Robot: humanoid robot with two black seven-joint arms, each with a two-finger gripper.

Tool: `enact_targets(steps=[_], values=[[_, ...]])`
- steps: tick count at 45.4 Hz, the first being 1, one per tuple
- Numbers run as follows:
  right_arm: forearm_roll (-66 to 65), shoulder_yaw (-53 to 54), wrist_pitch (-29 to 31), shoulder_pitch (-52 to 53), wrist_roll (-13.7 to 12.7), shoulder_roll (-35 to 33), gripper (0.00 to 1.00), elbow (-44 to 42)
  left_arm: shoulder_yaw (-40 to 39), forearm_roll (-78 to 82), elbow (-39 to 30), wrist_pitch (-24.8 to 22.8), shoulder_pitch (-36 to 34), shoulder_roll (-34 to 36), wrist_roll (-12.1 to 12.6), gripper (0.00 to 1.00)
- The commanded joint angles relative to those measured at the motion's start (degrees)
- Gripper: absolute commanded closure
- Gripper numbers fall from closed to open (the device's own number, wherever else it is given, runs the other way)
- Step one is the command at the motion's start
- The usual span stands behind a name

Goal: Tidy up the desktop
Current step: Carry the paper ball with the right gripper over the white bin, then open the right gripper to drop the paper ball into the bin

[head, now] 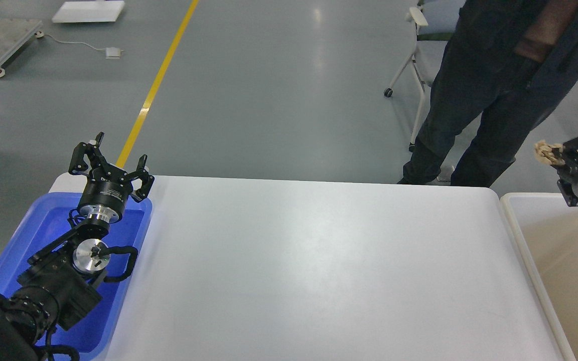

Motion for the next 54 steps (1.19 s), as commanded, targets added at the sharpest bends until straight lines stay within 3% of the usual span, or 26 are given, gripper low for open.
enact_targets(steps=[1,9,20,32,54], values=[[6.97,6.21,-0.89,-6.99,-5.46,3.90,1.00,-14.85,0.00,0.01,0.04,0.00,0.00,-0.01,0.00,0.00],[6.97,11.31,-1.59,-11.65,-8.89,7.15,1.00,-24.00,0.00,0.01,0.04,0.00,0.00,-0.01,0.00,0.00],[7.06,17.81,-5.11,-14.90,-12.58,8.82,1.00,-26.73,0.00,0.01,0.04,0.09,0.00,-0.01,0.00,0.00],[7.06,21.07,-6.34,-17.63,-12.94,14.00,1.00,-30.24,0.00,0.01,0.04,0.09,0.00,-0.01,-0.09,0.00],[6.89,23.88,-6.34,-20.44,-12.76,15.68,1.00,-30.68,0.00,0.01,0.04,0.09,0.00,-0.01,-0.09,0.00]])
